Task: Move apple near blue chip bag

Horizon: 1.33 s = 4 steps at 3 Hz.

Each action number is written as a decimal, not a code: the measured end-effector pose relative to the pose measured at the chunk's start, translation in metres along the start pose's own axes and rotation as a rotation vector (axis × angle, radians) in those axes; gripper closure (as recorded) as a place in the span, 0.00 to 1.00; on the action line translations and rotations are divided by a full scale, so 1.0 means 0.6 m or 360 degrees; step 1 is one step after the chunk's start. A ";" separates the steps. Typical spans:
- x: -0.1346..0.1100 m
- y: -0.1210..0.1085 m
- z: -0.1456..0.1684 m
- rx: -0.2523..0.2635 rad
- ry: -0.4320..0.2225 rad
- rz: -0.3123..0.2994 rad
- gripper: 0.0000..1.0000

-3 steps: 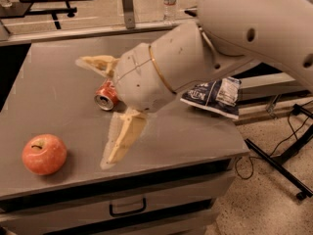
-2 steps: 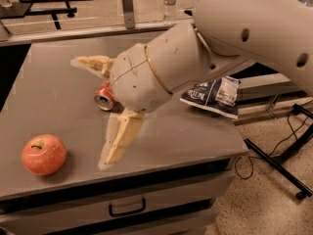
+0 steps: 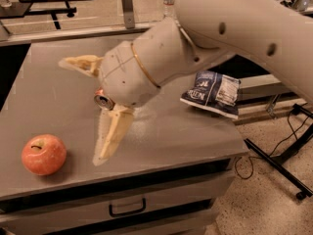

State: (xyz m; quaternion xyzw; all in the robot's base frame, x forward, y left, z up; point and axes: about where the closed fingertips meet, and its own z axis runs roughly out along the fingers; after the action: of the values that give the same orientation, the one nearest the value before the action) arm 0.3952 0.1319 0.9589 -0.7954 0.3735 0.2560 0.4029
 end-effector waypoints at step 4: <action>0.014 -0.045 0.109 -0.0350 -0.0180 -0.0256 0.00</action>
Offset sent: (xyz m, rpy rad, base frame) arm 0.0358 0.0478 -0.0191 0.0079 0.0122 0.2919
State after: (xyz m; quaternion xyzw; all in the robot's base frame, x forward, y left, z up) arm 0.4146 0.1937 0.9294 -0.8465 0.2549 0.3066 0.3529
